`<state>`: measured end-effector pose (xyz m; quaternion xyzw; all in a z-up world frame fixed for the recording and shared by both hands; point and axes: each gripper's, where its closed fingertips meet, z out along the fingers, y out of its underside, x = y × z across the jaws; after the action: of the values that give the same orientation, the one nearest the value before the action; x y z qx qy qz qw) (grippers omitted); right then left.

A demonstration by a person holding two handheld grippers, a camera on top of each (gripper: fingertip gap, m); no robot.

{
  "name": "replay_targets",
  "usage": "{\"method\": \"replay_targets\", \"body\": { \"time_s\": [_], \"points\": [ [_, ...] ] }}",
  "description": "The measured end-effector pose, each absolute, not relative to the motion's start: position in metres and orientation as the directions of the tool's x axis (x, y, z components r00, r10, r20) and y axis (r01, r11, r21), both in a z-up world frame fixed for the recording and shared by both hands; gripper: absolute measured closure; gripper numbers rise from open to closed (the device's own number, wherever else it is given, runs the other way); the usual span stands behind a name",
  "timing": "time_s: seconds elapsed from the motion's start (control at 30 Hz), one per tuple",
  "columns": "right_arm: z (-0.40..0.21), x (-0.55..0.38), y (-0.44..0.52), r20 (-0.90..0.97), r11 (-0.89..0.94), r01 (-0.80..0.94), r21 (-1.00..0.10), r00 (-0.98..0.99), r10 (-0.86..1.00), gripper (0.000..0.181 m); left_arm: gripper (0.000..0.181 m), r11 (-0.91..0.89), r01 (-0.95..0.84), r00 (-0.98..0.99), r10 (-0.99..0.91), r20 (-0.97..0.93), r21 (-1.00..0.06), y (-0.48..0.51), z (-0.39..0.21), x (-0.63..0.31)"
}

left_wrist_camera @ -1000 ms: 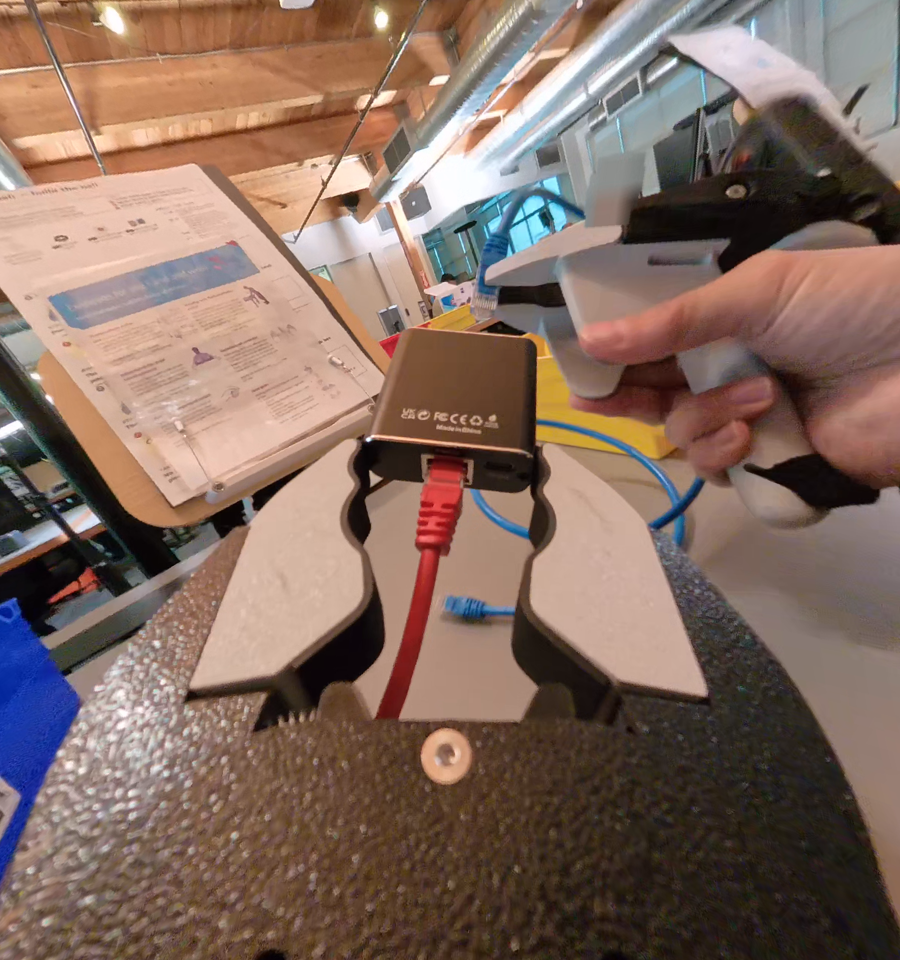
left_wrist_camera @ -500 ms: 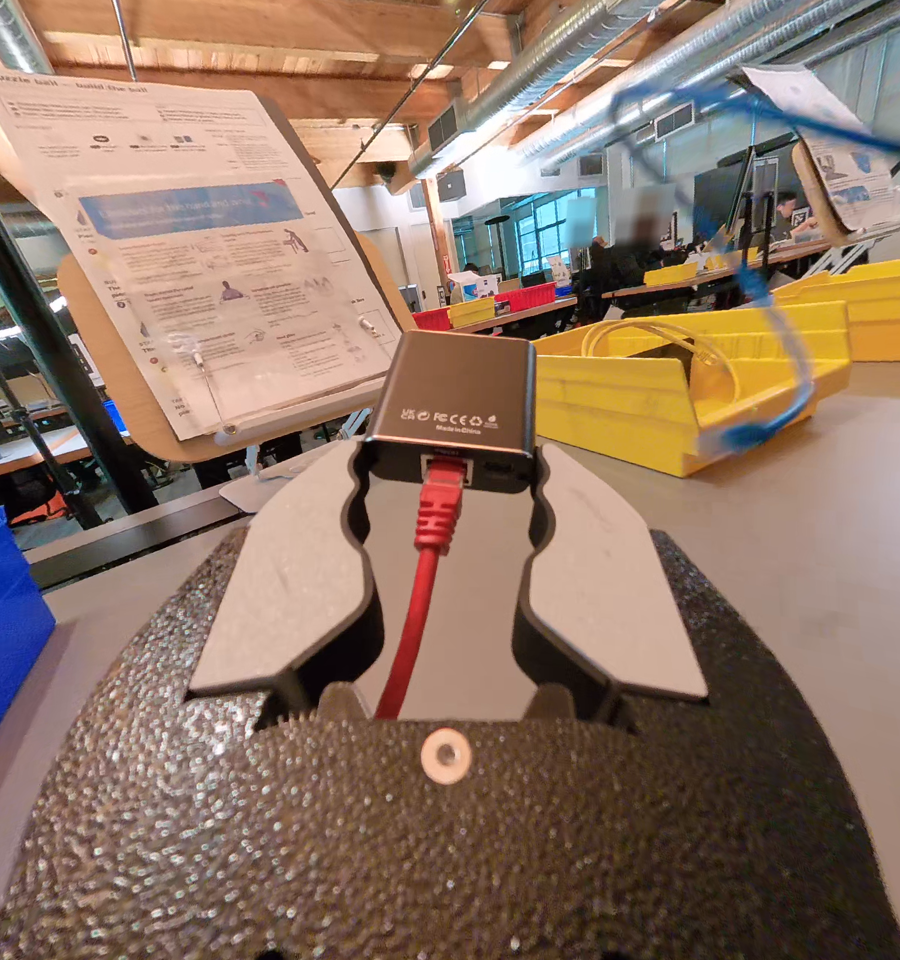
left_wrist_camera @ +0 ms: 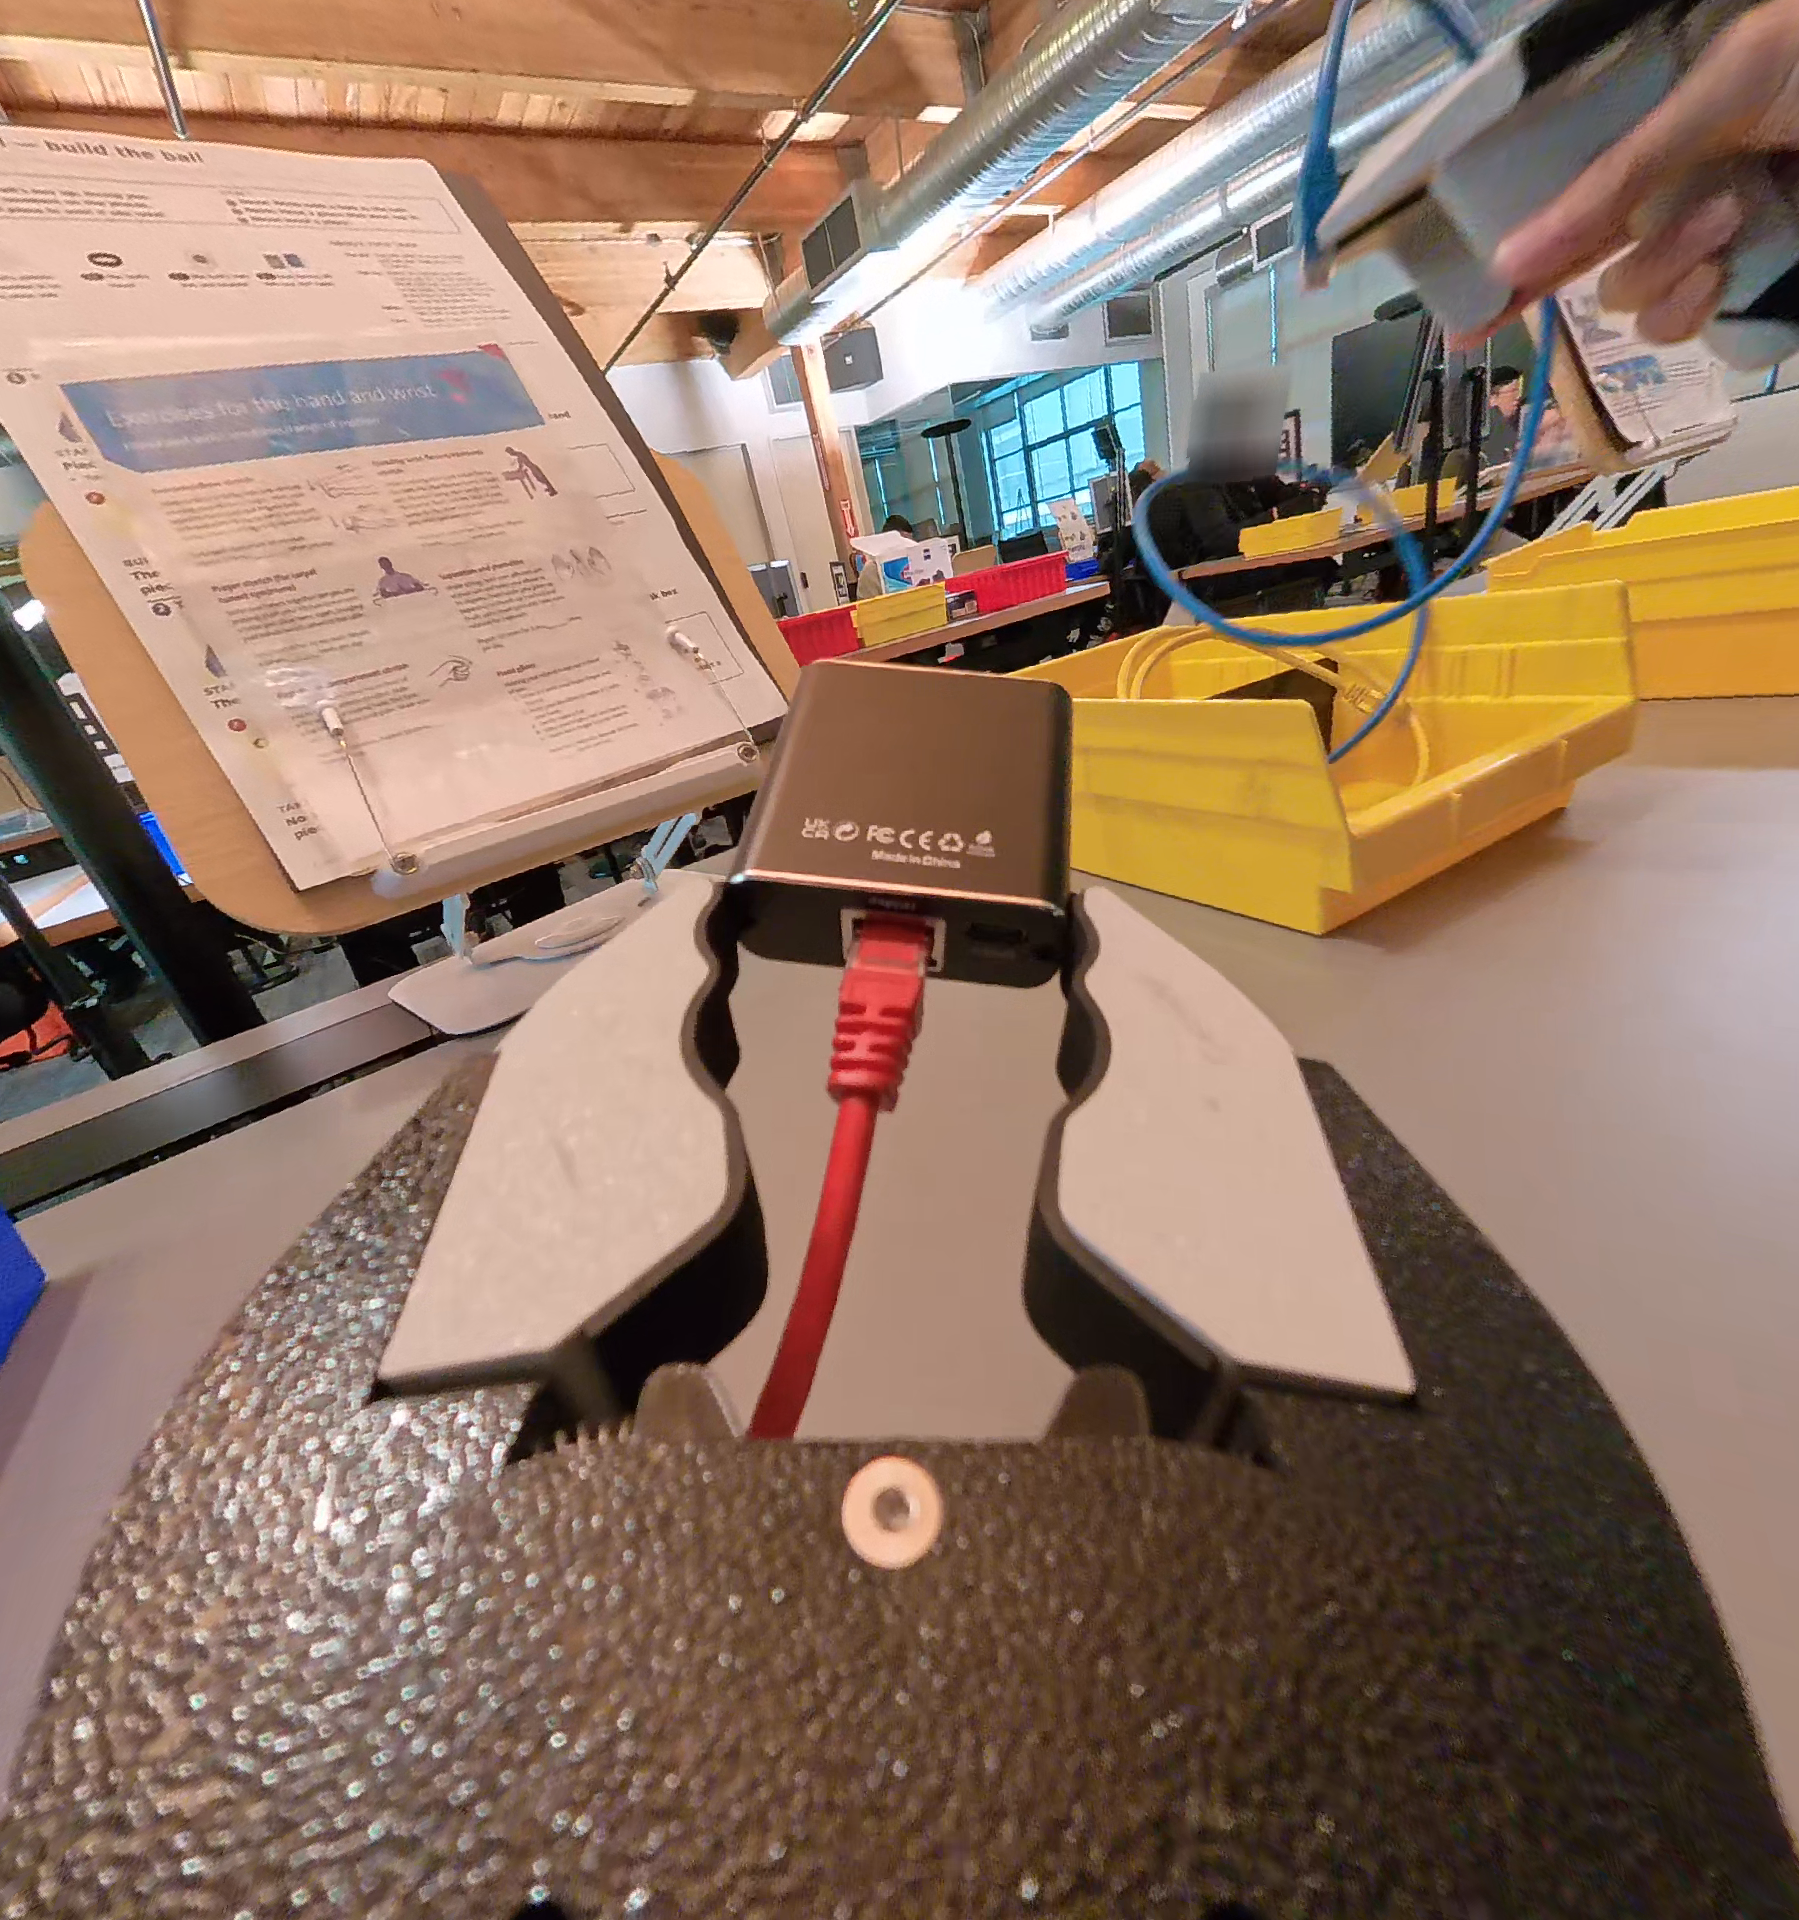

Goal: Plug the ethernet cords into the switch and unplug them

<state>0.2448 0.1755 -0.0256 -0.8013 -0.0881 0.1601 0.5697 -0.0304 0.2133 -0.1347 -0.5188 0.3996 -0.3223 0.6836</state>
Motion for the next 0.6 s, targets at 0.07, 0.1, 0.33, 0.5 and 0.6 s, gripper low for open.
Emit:
{"method": "replay_targets", "body": {
  "time_s": [0.07, 0.1, 0.33, 0.5, 0.6],
  "points": [
    [-0.046, 0.249, 0.183, -0.234, -0.383, -0.105, -0.918, 0.923, 0.306, 0.17, 0.122, 0.253, 0.025, 0.469, -0.857, -0.212, -0.967, 0.213, -0.135, -0.03],
    [-0.05, 0.244, 0.186, -0.295, -0.39, -0.158, -0.907, 0.9, 0.321, 0.17, 0.122, 0.253, 0.025, 0.468, -0.858, -0.213, -0.967, 0.213, -0.135, -0.03],
    [-0.117, 0.261, 0.197, -0.307, -0.617, -0.157, -0.771, 0.941, 0.143, 0.17, 0.122, 0.249, 0.025, 0.464, -0.861, -0.21, -0.968, 0.212, -0.136, -0.03],
    [-0.165, 0.257, 0.173, -0.442, -0.817, -0.224, -0.531, 0.896, 0.041, 0.128, 0.122, 0.251, 0.023, 0.435, -0.874, -0.217, -0.968, 0.208, -0.136, -0.028],
    [-0.151, 0.241, 0.147, -0.381, -0.861, -0.068, -0.504, 0.912, 0.151, 0.097, 0.122, 0.24, 0.012, 0.366, -0.905, -0.219, -0.971, 0.201, -0.139, -0.024]
  ]
}}
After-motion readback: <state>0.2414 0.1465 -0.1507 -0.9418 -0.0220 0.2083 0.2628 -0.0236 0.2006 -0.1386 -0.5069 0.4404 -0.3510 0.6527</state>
